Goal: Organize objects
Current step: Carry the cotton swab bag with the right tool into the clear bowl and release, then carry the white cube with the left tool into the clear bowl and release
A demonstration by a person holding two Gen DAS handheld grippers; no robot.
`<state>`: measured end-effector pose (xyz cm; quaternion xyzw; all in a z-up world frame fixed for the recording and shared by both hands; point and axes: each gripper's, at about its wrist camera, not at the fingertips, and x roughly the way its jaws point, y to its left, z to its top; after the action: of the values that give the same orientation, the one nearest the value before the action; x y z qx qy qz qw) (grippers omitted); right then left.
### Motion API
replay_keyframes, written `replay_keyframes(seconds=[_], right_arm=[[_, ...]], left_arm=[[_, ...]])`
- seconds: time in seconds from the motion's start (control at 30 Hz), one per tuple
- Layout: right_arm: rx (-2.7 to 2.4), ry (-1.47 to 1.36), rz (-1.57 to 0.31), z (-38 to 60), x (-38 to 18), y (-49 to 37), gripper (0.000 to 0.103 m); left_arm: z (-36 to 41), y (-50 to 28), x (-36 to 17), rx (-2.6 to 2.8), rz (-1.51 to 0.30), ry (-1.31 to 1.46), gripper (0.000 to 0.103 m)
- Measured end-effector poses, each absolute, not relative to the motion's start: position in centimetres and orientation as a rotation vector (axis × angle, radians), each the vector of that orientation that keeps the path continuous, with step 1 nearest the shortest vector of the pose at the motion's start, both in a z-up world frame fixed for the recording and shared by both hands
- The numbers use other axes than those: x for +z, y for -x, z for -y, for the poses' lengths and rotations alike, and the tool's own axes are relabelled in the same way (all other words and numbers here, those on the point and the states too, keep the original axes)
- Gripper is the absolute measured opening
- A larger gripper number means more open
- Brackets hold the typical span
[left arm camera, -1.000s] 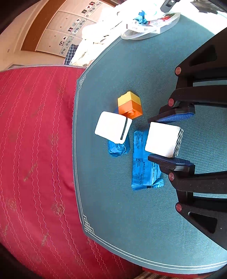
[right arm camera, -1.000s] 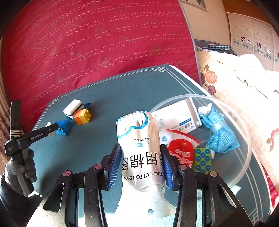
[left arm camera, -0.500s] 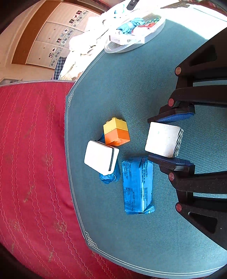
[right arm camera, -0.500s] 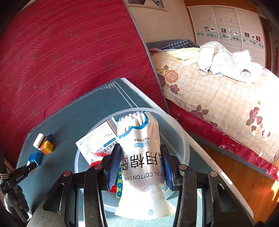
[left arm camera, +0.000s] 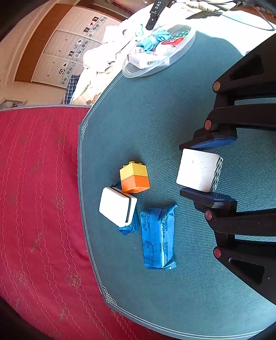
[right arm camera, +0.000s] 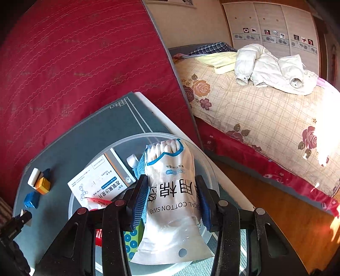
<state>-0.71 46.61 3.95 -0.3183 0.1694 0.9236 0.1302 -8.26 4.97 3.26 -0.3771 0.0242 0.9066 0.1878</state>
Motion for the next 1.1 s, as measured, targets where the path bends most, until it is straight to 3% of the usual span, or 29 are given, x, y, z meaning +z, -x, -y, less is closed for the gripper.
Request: replay_keyframes(seconds=[0.47, 0.53, 0.6, 0.63, 1.1], right_arm=[[2.731, 0.932, -0.367, -46.0, 3.6, 1.5, 0.047], [2.754, 0.917, -0.345, -45.7, 3.8, 1.0, 0.053], [2.784, 0.879, -0.351, -45.5, 4.2, 0.3, 0.069], [2.791, 0.857, -0.363, -45.5, 4.5, 0.0, 0.072], [2.874, 0.783, -0.521, -47.8, 5.5, -2.2, 0.072]], left_arm=[[-8.1, 5.9, 3.8, 2.521, -0.082, 1.038, 0.037], [-8.7, 5.7, 3.9, 2.516, -0.090, 1.034, 0.037], [-9.5, 5.4, 4.1, 2.509, -0.102, 1.029, 0.037], [-9.9, 5.3, 4.2, 2.504, -0.109, 1.026, 0.037], [-17.4, 4.2, 5.3, 2.398, -0.192, 0.987, 0.037]])
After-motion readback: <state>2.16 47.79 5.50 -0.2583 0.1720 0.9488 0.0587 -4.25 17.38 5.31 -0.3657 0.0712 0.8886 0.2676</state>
